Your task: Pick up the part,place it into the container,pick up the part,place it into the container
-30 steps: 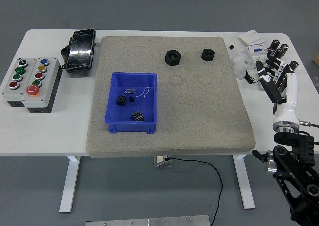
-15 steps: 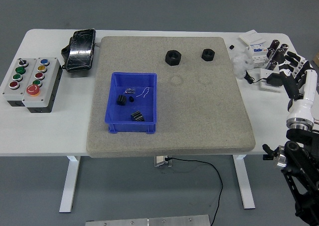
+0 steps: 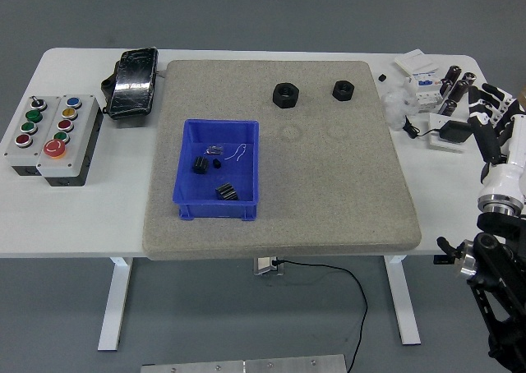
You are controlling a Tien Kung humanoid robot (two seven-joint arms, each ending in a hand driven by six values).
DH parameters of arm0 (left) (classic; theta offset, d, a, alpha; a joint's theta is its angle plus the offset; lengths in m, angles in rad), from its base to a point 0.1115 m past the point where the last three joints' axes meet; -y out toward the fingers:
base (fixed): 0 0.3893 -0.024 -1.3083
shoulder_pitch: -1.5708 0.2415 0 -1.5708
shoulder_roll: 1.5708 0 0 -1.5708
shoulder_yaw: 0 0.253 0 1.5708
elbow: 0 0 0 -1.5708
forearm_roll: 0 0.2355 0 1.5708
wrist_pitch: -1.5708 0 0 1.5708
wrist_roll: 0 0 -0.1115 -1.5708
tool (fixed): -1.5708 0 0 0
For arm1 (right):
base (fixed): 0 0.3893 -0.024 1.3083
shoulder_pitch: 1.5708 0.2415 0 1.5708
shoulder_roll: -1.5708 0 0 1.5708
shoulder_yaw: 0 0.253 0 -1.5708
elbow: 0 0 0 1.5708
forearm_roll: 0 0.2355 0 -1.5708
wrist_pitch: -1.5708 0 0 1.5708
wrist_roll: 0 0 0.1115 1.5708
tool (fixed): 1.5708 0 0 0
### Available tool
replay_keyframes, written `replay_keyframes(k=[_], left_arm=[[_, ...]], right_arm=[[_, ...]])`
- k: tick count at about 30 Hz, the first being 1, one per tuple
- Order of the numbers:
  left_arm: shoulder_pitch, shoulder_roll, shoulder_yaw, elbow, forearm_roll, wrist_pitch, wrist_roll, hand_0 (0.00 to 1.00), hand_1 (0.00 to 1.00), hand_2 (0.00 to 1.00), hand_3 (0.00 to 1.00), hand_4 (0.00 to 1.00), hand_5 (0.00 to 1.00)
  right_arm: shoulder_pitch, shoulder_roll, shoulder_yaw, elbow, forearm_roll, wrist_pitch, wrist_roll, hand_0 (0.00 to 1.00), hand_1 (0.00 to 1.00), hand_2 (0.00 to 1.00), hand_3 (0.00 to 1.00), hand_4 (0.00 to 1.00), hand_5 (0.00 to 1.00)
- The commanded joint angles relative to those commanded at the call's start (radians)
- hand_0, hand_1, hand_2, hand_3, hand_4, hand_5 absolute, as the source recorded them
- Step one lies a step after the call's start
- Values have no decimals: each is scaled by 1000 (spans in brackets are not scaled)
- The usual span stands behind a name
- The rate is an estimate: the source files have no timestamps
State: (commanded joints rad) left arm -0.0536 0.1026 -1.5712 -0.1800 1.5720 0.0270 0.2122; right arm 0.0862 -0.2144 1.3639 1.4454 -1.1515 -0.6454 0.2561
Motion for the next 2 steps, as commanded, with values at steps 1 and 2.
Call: replay_keyframes(k=[1, 2], left_arm=[[0, 0, 0, 0, -1, 0, 0, 629, 551, 535, 620, 699, 512], [1, -1, 0, 0, -2, 1, 0, 629, 551, 535, 620, 699, 512]], right_arm=[[0, 0, 3, 1, -2, 0, -1, 640, 664, 704, 671, 878, 588], [1, 0, 4, 1, -4, 0, -2, 640, 664, 704, 671, 878, 588]])
